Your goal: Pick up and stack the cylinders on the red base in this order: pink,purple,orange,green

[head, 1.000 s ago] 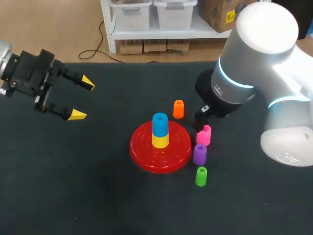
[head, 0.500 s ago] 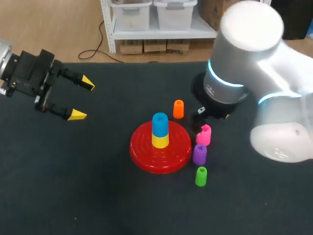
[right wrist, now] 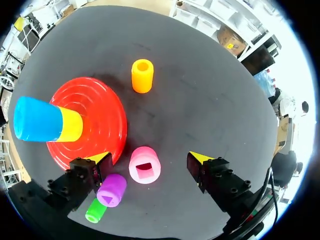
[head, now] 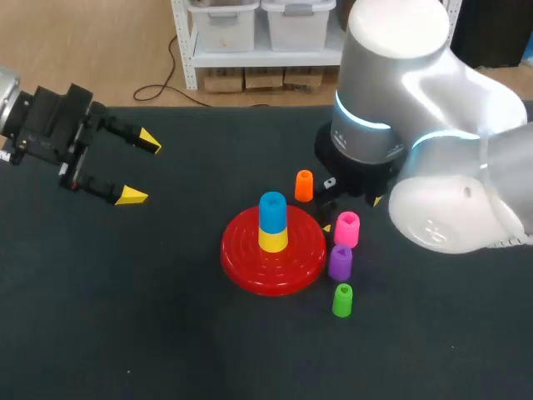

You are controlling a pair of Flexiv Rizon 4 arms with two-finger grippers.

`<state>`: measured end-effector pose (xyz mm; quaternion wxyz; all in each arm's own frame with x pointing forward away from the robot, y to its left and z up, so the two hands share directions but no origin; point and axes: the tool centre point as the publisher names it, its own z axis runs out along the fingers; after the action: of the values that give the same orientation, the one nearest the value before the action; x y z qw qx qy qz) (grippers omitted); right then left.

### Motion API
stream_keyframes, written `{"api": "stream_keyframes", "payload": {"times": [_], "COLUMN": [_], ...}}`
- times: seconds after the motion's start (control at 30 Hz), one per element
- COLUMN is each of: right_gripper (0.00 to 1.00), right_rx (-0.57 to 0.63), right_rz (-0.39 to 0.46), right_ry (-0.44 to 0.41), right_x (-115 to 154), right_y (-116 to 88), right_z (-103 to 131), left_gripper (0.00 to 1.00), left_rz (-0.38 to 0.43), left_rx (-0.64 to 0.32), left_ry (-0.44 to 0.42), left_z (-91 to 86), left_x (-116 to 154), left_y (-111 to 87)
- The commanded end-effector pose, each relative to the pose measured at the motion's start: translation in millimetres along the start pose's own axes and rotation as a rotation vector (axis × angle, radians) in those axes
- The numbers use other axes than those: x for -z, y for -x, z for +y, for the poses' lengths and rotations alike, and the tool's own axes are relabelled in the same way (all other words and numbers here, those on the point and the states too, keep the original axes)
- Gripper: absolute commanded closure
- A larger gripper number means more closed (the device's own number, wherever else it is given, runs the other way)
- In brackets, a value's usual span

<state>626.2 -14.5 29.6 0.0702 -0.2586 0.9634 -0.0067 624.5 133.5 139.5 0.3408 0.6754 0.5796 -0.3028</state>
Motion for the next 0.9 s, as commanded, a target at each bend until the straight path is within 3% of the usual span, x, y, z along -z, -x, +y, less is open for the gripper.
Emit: {"api": "stream_keyframes", "payload": {"times": [0.03,0.6,0.7,0.9], "right_gripper": [0.0,0.0,0.16,0.38], "right_rx": [0.002,0.013,0.008,-0.004], "right_rz": [0.0,0.007,0.015,0.019], "right_ry": [0.011,0.049,0.047,0.042], "right_x": [3,2,3,4], "right_y": [-3,-20,-19,-12], "right_z": [-3,6,8,10], "left_gripper": [0.0,0.0,0.0,0.0], "left_rz": [-0.002,-0.002,-0.002,-0.002], "left_rx": [-0.003,-0.003,-0.003,-0.003], "left_ry": [0.0,0.0,0.0,0.0], "left_z": [0.1,0.1,0.1,0.1], "left_x": [0,0,0,0], "left_y": [-1.2,-1.2,-1.2,-1.2]}}
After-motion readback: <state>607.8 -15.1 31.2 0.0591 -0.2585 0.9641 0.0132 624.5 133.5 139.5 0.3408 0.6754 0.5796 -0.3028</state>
